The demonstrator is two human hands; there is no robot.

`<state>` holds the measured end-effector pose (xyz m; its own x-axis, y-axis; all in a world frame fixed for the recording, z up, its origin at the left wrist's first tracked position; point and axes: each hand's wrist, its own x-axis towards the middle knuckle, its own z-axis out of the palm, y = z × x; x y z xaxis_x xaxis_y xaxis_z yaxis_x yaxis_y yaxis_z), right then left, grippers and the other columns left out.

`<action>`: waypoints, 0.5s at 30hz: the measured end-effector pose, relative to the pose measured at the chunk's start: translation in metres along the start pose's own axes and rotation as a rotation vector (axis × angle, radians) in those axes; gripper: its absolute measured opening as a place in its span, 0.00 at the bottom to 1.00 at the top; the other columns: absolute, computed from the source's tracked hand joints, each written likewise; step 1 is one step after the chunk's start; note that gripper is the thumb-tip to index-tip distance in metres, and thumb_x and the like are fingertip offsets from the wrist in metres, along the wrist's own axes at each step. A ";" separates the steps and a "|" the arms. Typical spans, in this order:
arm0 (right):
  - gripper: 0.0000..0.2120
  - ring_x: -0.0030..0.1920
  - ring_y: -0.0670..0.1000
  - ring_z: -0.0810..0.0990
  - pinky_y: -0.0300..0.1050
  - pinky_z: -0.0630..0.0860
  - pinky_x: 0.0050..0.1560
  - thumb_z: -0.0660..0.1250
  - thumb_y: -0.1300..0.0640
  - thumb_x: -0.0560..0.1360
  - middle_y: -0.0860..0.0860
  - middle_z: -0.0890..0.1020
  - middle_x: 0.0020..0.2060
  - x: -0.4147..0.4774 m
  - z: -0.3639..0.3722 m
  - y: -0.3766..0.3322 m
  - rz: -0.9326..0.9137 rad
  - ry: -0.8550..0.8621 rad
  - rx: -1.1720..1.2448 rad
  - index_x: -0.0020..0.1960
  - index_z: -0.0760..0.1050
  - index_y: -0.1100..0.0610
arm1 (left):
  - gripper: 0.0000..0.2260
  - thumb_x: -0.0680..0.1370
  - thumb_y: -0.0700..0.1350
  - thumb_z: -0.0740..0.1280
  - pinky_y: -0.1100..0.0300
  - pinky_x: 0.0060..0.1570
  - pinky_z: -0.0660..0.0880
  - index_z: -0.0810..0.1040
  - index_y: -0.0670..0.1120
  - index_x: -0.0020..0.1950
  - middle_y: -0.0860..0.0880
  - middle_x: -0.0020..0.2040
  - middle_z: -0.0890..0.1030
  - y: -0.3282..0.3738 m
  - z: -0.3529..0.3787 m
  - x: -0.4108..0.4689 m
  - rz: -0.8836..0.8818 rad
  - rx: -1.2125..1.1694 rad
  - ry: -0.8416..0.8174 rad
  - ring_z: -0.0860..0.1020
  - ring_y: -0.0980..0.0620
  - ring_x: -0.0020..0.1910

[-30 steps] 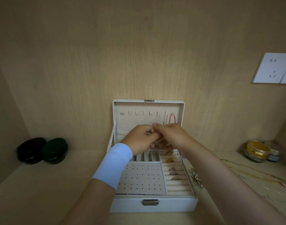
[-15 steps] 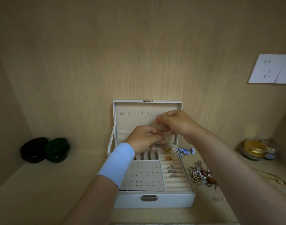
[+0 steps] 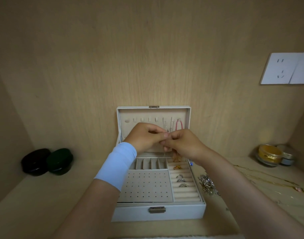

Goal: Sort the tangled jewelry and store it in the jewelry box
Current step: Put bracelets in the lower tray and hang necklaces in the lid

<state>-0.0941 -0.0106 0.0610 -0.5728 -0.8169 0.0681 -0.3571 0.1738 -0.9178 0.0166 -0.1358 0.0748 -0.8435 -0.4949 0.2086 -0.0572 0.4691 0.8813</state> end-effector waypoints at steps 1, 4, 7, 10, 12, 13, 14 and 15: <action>0.09 0.25 0.47 0.73 0.36 0.69 0.25 0.72 0.58 0.77 0.52 0.83 0.32 0.002 -0.002 -0.002 -0.018 0.016 -0.004 0.41 0.83 0.62 | 0.04 0.77 0.45 0.71 0.64 0.49 0.74 0.86 0.50 0.45 0.57 0.41 0.85 -0.002 0.000 0.001 -0.005 0.002 0.039 0.80 0.63 0.42; 0.07 0.24 0.46 0.73 0.35 0.69 0.24 0.71 0.58 0.78 0.52 0.84 0.33 0.008 -0.011 -0.010 -0.065 0.099 -0.021 0.44 0.85 0.61 | 0.06 0.79 0.49 0.67 0.59 0.52 0.74 0.83 0.54 0.51 0.57 0.49 0.83 -0.014 0.004 0.001 -0.063 0.185 0.160 0.80 0.55 0.49; 0.09 0.25 0.48 0.74 0.34 0.68 0.24 0.71 0.57 0.78 0.48 0.85 0.32 0.018 -0.018 -0.017 -0.100 0.148 -0.066 0.42 0.84 0.60 | 0.12 0.80 0.50 0.64 0.57 0.60 0.73 0.79 0.55 0.63 0.56 0.61 0.78 -0.026 0.015 -0.006 -0.018 0.515 0.129 0.77 0.54 0.60; 0.11 0.26 0.49 0.75 0.34 0.69 0.25 0.70 0.57 0.78 0.46 0.83 0.30 0.028 -0.021 -0.023 -0.124 0.164 -0.113 0.42 0.84 0.63 | 0.15 0.81 0.52 0.62 0.54 0.54 0.75 0.75 0.56 0.68 0.54 0.64 0.74 -0.030 0.025 -0.007 0.033 0.753 0.121 0.77 0.50 0.58; 0.10 0.26 0.51 0.75 0.37 0.72 0.28 0.70 0.57 0.78 0.51 0.86 0.35 0.034 -0.020 -0.024 -0.138 0.166 -0.147 0.43 0.84 0.62 | 0.15 0.81 0.53 0.61 0.54 0.48 0.75 0.75 0.54 0.67 0.51 0.62 0.73 -0.031 0.028 -0.004 0.045 0.853 0.114 0.78 0.47 0.54; 0.10 0.26 0.50 0.75 0.37 0.73 0.29 0.70 0.57 0.78 0.52 0.86 0.38 0.036 -0.020 -0.023 -0.141 0.161 -0.167 0.43 0.84 0.61 | 0.14 0.81 0.52 0.61 0.55 0.46 0.74 0.76 0.52 0.65 0.50 0.61 0.73 -0.031 0.029 -0.003 0.052 0.880 0.111 0.78 0.46 0.53; 0.10 0.25 0.50 0.76 0.38 0.74 0.30 0.70 0.57 0.78 0.53 0.87 0.38 0.039 -0.019 -0.022 -0.142 0.156 -0.194 0.42 0.85 0.60 | 0.13 0.81 0.52 0.62 0.55 0.45 0.73 0.77 0.52 0.63 0.49 0.60 0.73 -0.031 0.029 -0.002 0.059 0.892 0.114 0.78 0.46 0.53; 0.10 0.25 0.48 0.76 0.39 0.75 0.32 0.70 0.56 0.78 0.53 0.86 0.37 0.042 -0.019 -0.020 -0.143 0.151 -0.237 0.41 0.85 0.59 | 0.12 0.80 0.52 0.63 0.55 0.45 0.73 0.77 0.51 0.61 0.49 0.59 0.73 -0.032 0.029 -0.002 0.069 0.892 0.120 0.77 0.46 0.53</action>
<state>-0.1245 -0.0377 0.0899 -0.6013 -0.7543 0.2636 -0.5935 0.2007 -0.7794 0.0046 -0.1287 0.0339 -0.8020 -0.4939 0.3358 -0.4436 0.8691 0.2188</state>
